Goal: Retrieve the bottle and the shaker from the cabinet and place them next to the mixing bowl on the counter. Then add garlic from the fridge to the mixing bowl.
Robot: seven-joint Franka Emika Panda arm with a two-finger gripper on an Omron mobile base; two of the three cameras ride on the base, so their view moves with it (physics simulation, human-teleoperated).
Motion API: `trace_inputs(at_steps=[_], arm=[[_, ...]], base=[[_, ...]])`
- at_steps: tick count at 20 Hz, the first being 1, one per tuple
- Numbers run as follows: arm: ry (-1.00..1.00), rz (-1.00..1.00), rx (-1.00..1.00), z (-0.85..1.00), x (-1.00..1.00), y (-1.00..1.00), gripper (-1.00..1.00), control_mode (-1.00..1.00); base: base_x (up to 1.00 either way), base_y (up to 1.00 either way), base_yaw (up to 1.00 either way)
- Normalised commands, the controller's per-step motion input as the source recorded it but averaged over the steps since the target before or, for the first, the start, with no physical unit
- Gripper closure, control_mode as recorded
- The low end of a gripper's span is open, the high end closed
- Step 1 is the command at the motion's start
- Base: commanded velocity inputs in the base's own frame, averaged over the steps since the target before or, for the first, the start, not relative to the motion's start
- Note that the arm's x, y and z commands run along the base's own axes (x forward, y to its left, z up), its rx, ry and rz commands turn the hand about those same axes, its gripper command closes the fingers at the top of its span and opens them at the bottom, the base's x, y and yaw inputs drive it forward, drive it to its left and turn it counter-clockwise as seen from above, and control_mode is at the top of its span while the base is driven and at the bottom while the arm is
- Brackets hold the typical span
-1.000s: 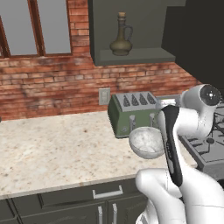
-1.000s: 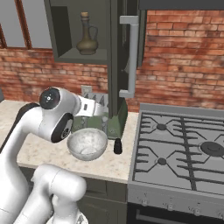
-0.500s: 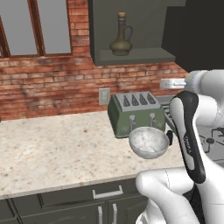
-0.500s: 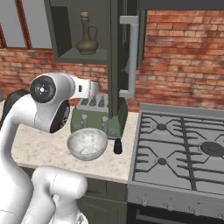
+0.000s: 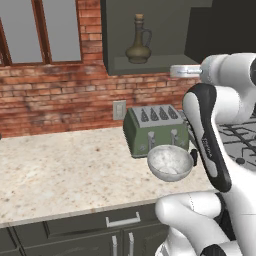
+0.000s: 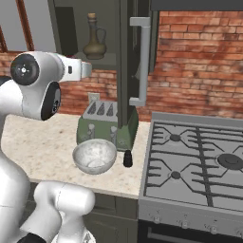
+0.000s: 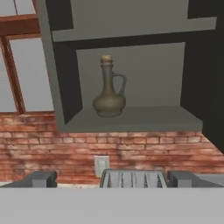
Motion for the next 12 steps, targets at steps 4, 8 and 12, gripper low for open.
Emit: trace_inputs(at_steps=[4,8,12], arm=[[0.05,-0.01,-0.01,0.11,0.14,0.43,-1.0,-1.0],[0.05,0.0,0.0,-0.01,0.04,0.0,-1.0,-1.0],[0.0,0.0,0.0,0.02,0.49,0.0,-1.0,-1.0]], base=[[0.0,0.0,0.0],[0.0,0.0,0.0],[0.0,0.0,0.0]])
